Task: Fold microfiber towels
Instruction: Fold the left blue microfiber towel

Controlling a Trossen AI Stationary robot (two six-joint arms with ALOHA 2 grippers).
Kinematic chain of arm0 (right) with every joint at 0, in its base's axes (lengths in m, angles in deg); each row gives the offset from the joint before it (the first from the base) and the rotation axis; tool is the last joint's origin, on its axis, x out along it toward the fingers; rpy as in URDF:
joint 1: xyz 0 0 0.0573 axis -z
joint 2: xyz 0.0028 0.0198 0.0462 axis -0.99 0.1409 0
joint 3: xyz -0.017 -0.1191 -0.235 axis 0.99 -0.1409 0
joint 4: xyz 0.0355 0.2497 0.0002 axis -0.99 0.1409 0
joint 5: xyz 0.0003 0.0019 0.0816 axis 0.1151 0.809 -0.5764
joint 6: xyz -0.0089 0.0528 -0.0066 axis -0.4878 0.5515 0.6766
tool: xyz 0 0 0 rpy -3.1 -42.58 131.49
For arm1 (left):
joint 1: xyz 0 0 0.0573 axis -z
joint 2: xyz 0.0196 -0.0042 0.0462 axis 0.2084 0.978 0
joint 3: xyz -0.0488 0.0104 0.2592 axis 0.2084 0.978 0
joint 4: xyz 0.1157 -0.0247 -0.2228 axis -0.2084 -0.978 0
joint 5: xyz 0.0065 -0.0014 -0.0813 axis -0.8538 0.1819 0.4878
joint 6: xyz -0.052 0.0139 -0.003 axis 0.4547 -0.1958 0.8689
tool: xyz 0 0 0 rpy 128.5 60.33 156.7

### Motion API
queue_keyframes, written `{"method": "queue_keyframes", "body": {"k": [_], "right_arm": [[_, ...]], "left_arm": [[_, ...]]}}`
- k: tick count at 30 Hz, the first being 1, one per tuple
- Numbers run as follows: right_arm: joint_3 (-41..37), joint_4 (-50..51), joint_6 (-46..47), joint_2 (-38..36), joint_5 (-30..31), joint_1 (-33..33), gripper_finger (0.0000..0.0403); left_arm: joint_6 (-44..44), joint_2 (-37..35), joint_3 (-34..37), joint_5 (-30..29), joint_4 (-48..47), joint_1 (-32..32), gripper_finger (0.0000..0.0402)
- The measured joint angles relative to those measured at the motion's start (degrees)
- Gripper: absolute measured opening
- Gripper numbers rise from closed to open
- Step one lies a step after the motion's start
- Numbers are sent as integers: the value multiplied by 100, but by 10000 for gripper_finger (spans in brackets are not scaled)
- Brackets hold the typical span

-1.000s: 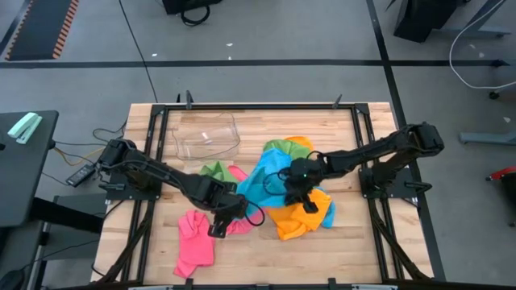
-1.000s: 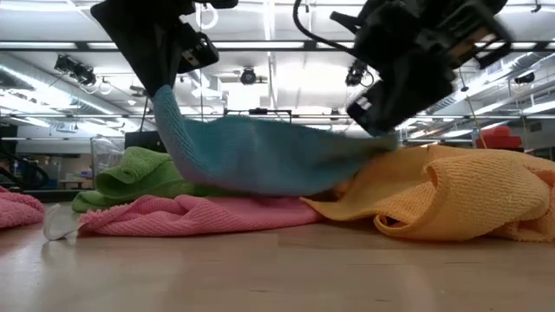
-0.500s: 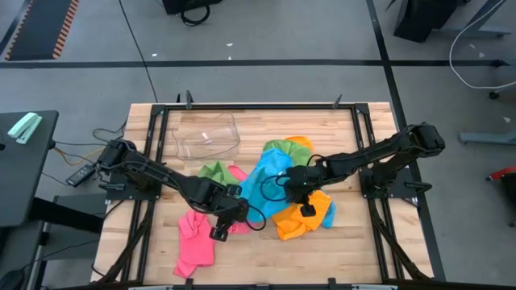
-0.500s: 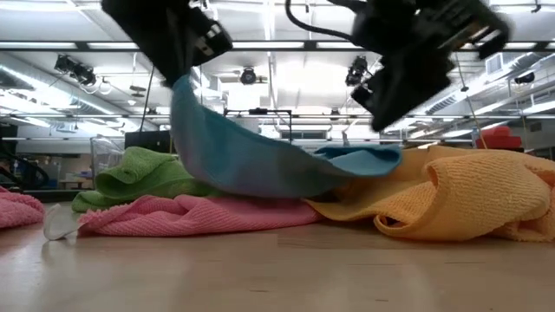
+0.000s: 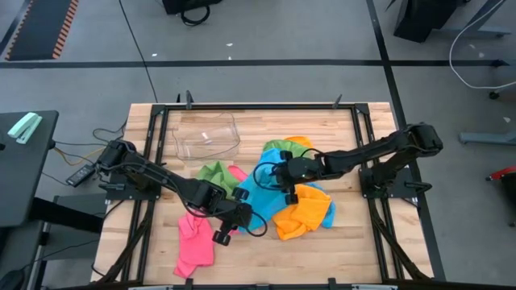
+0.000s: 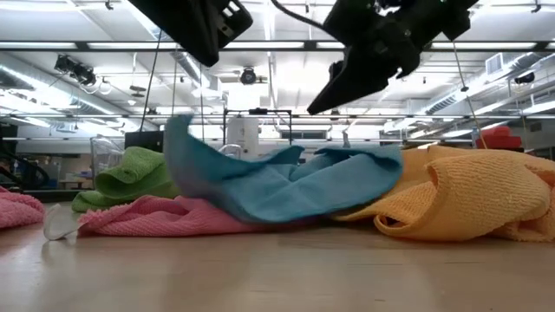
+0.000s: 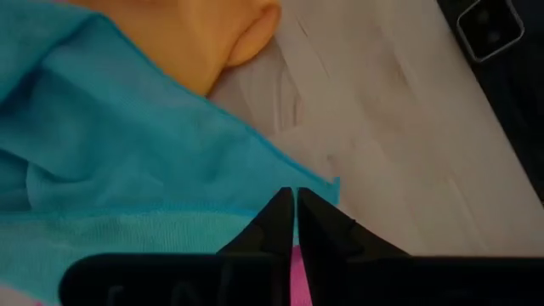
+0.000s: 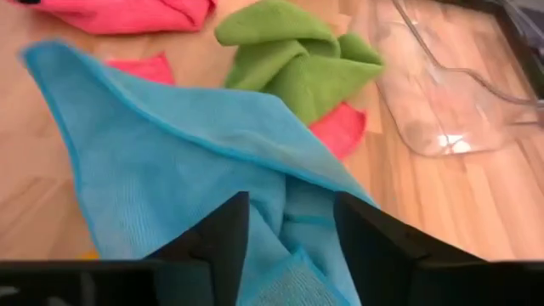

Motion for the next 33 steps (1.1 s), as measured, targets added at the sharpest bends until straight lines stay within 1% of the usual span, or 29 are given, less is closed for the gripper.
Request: {"method": "queue_keyframes", "body": {"k": [3,7,9,11,14,15,16,18,23,28,30,32,33], "right_arm": [[-2,-154,154,108,-298,-144,197],[0,-315,185,159,-307,-478,196],[-7,-317,188,161,-307,-614,195],[-4,-298,278,158,-285,-727,194],[-4,-59,528,115,-86,-866,194],[-2,32,628,115,0,-906,193],[0,195,740,115,67,-950,193],[-2,588,998,115,127,-1054,193],[-2,1388,1537,72,440,-1378,193],[-2,2170,1921,-79,1096,-1823,193],[-2,2388,1990,-121,1408,-2005,193],[-2,2550,1996,-134,1652,-2140,193],[-2,2581,1980,-134,1725,-2195,193]], "left_arm": [[1,0,-2,-60,17,2,13],[-54,0,-2,-70,-74,48,12],[-168,0,-2,-136,-76,95,24],[-392,0,-2,-478,-80,135,42],[-793,0,-1,-1528,-61,101,68],[-834,0,-2,-1817,-17,28,75],[-843,0,-2,-1979,54,-84,82],[-830,0,-2,-1980,200,-342,94],[-710,2,-2,-1680,513,-909,116],[-713,22,-2,-1395,819,-1327,133],[-730,132,-15,-1332,1048,-1439,137],[-773,272,4,-1312,1061,-1557,139],[-799,348,-13,-1306,1257,-1613,139]]}}
